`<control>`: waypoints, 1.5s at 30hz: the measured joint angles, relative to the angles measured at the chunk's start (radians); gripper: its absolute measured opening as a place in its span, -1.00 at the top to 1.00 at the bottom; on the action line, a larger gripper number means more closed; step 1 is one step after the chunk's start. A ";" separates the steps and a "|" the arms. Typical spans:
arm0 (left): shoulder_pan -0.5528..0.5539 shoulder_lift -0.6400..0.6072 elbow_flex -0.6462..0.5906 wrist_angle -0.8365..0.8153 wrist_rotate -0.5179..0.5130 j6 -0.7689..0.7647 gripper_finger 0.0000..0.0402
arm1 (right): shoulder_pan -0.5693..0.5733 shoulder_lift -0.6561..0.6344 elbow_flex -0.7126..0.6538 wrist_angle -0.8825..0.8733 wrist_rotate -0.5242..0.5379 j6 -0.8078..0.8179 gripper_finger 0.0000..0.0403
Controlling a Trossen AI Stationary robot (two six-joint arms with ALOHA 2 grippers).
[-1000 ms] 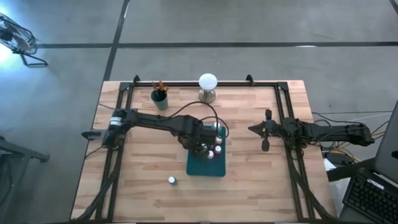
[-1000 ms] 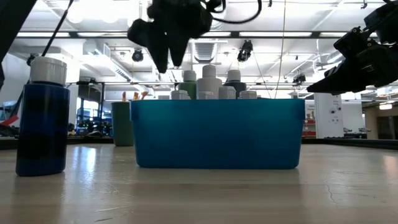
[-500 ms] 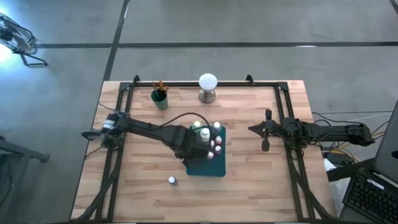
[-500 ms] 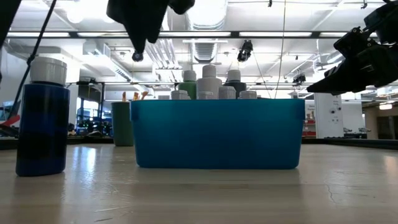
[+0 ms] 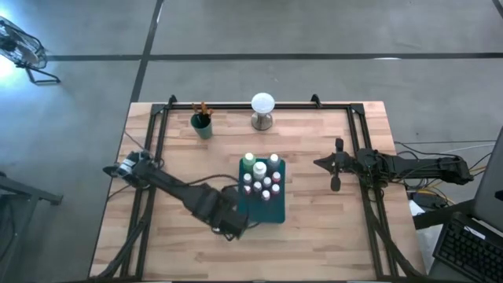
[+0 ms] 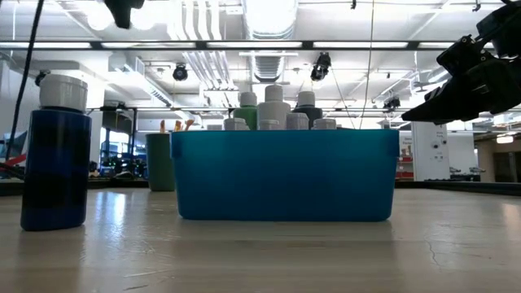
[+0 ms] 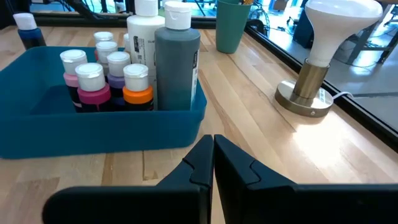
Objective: Pick & Place Paint Supplies
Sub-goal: Put the blue paint bottle into the blue bin
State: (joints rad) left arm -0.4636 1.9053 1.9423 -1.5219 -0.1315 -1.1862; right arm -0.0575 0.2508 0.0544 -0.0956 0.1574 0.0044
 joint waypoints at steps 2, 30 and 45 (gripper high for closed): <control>-0.028 0.000 0.000 0.000 -0.001 -0.054 0.03 | 0.000 0.000 0.000 0.000 0.000 -0.005 0.96; -0.154 0.003 -0.137 0.117 0.029 -0.200 -0.09 | 0.000 0.001 0.000 0.000 0.000 -0.008 0.96; -0.090 -0.006 -0.189 0.132 0.064 -0.366 -0.16 | 0.000 0.001 0.000 0.000 0.000 -0.011 0.96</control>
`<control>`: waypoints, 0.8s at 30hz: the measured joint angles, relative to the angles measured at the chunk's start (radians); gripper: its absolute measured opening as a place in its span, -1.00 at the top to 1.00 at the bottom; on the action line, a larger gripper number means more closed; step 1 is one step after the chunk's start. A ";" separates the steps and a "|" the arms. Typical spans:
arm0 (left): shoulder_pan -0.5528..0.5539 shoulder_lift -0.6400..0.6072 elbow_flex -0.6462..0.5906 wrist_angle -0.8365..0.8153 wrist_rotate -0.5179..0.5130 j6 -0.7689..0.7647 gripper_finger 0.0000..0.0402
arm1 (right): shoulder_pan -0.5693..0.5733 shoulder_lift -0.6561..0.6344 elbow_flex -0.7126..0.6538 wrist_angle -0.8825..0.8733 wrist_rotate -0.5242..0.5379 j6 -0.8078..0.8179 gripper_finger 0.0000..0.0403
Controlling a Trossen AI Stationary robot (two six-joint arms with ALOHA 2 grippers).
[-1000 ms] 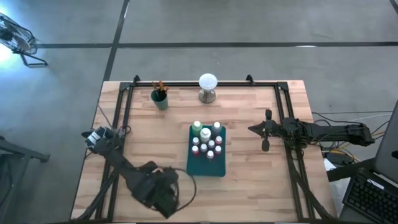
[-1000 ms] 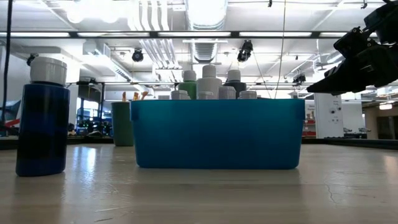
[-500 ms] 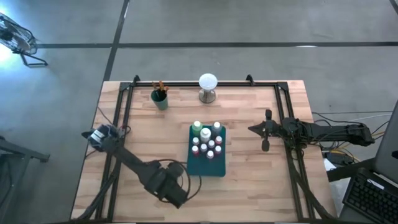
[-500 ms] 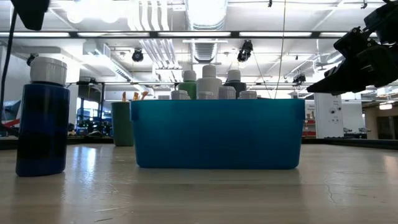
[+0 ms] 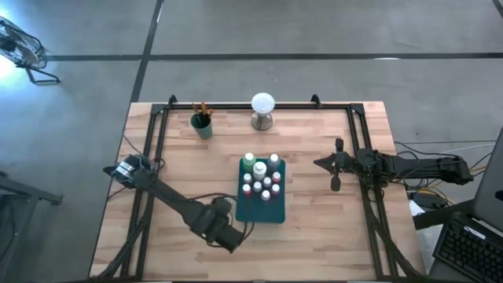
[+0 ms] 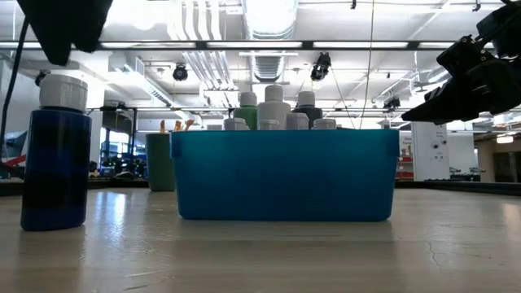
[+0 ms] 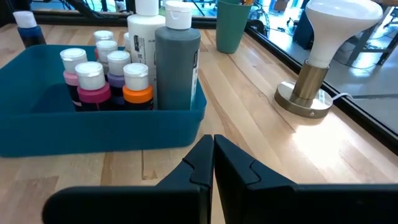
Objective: Pick & Place Paint Supplies
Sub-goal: Put the blue paint bottle into the blue bin
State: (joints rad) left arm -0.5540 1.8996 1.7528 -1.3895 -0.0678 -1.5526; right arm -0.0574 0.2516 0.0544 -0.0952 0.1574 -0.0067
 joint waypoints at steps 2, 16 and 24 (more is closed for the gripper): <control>0.004 0.000 -0.013 0.031 0.004 0.015 -0.16 | 0.000 0.000 0.000 0.000 0.000 0.002 0.96; 0.017 -0.001 -0.111 0.116 0.031 0.026 -0.15 | 0.000 0.000 0.000 0.000 0.000 0.001 0.96; 0.018 -0.004 -0.146 0.154 0.031 0.032 -0.15 | 0.000 -0.001 0.000 0.000 0.000 0.000 0.96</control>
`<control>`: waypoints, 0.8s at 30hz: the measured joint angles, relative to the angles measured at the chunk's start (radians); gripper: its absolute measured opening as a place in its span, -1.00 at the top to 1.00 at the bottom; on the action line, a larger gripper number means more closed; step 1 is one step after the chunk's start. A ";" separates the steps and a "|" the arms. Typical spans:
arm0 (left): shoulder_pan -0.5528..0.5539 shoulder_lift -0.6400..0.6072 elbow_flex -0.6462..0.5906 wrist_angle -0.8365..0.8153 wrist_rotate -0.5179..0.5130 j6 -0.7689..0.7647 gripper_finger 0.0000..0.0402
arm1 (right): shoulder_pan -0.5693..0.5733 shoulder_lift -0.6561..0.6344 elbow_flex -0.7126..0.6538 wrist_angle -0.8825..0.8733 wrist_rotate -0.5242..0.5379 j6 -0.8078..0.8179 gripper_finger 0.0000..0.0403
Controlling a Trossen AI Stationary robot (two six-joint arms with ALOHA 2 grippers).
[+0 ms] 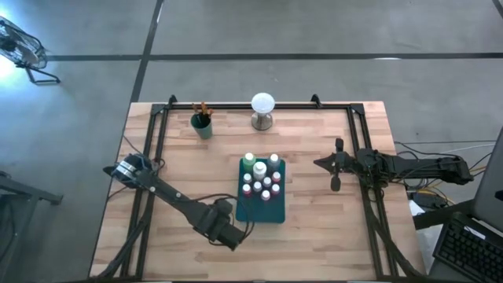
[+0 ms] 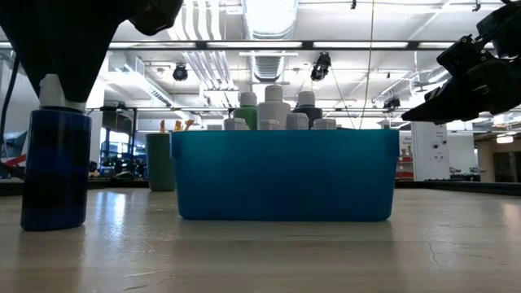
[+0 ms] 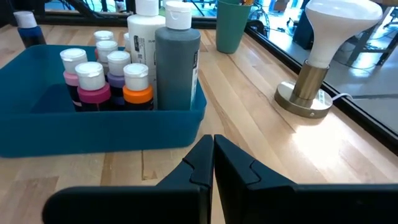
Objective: Pick & Place Paint Supplies
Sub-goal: Put the blue paint bottle into the blue bin
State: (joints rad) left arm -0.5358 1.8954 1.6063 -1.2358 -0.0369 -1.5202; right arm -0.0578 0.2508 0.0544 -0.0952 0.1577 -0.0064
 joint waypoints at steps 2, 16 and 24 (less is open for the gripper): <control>0.000 0.000 -0.004 0.004 0.000 0.004 -0.15 | 0.000 0.000 0.000 0.000 0.000 0.000 0.96; 0.006 -0.001 -0.075 0.109 0.012 0.031 -0.15 | 0.000 0.000 0.000 0.000 0.000 0.000 0.96; 0.006 -0.009 -0.074 0.108 0.031 0.039 -0.15 | 0.000 0.000 0.000 0.000 0.000 0.000 0.96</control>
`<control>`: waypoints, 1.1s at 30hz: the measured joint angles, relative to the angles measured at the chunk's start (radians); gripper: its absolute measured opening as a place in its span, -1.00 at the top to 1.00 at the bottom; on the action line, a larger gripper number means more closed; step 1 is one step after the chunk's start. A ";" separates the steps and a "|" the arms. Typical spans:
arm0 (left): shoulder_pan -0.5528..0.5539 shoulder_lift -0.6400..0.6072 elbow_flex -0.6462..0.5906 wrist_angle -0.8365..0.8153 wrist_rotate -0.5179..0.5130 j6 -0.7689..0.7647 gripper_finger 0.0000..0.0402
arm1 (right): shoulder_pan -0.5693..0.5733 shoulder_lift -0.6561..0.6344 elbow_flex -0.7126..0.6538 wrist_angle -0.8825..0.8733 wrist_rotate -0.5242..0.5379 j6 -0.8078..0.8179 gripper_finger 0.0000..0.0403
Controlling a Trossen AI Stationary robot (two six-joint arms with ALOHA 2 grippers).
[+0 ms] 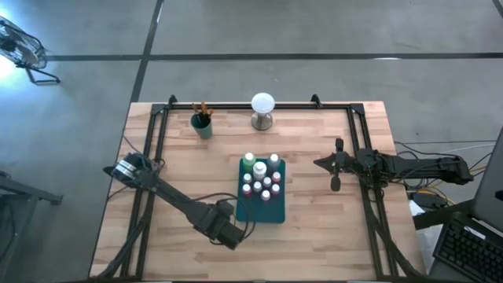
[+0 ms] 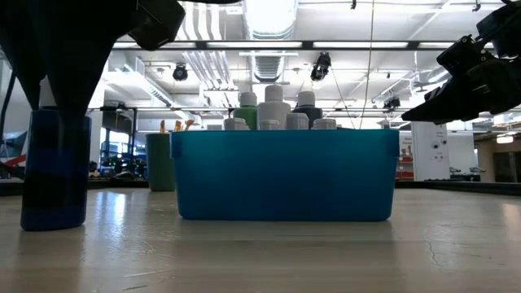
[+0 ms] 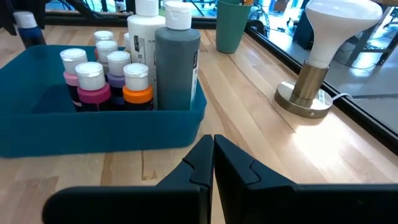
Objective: Pick & Place Paint Supplies
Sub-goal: Put the blue paint bottle into the blue bin
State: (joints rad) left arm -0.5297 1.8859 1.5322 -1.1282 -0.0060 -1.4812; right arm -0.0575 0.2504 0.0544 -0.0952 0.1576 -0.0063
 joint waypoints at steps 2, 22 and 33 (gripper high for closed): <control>0.000 -0.006 0.000 -0.003 0.001 0.005 -0.15 | 0.000 0.000 0.000 0.000 0.000 0.004 0.96; 0.000 -0.011 0.000 -0.013 -0.010 0.006 0.09 | 0.000 0.000 0.000 0.000 0.000 0.010 0.96; 0.000 -0.013 0.002 -0.013 -0.033 0.014 0.35 | 0.000 0.000 0.000 0.000 0.000 0.000 0.96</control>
State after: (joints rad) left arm -0.5297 1.8732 1.5345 -1.1408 -0.0391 -1.4671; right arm -0.0576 0.2504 0.0544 -0.0952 0.1575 -0.0061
